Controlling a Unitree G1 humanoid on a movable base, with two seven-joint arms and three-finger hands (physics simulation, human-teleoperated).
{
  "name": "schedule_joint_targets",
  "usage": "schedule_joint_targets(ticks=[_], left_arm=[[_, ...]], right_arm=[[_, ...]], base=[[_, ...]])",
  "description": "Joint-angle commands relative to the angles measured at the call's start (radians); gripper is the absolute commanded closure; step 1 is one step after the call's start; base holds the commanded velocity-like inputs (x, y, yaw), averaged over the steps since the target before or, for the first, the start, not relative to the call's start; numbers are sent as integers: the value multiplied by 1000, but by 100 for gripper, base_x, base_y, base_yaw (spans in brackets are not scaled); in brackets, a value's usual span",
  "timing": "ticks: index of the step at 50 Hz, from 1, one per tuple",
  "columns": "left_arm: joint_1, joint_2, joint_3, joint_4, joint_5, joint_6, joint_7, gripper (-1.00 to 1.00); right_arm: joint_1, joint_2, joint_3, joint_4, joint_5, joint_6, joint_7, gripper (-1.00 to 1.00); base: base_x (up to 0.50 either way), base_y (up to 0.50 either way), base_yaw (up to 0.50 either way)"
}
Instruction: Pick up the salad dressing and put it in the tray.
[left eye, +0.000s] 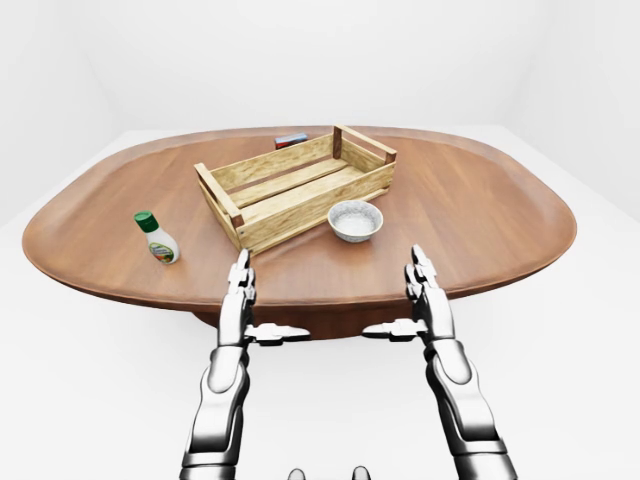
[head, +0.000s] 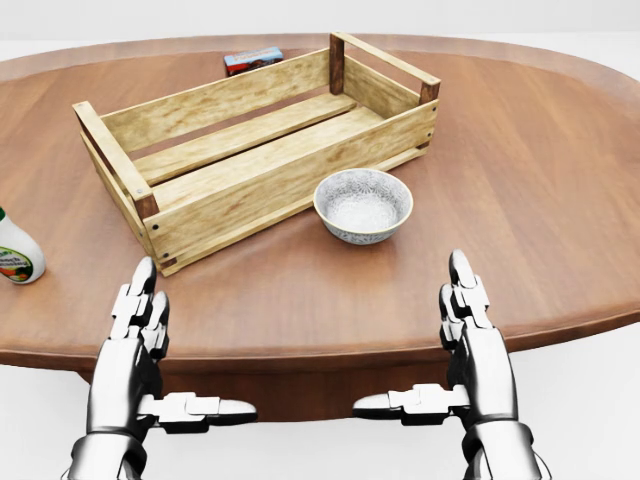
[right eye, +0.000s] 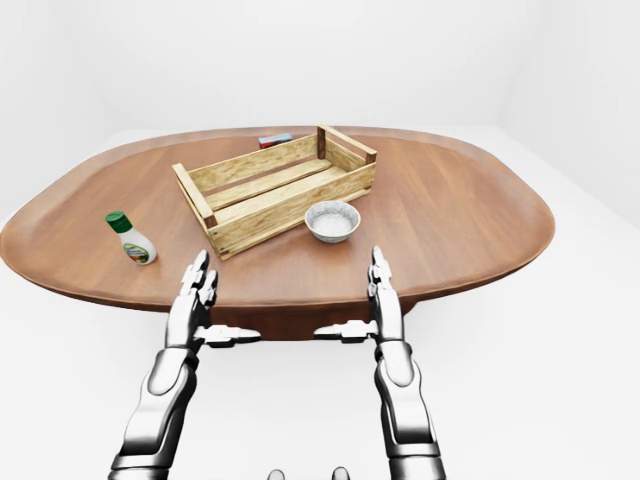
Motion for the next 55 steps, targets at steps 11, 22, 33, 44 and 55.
schedule_joint_targets(ticks=[11,22,33,44,55], left_arm=[[-11,55,97,-208,7,85,-52,-100],[-58,111,248,-461,-80,85,-89,-100],[-118,216,417,-533,-197,85,-83,-100],[-173,334,592,-590,-312,85,-49,-100],[-168,387,636,-554,-384,85,-16,-100]], right_arm=[[51,-45,-81,-229,17,88,41,-100],[104,-62,-316,-660,17,88,141,-100],[98,-71,-510,-826,58,88,208,-100],[85,-93,-632,-906,82,88,220,-100],[77,-87,-531,-874,-122,88,217,-100]], base=[[0,0,0],[0,0,0],[0,0,0],[0,0,0],[0,43,0]])
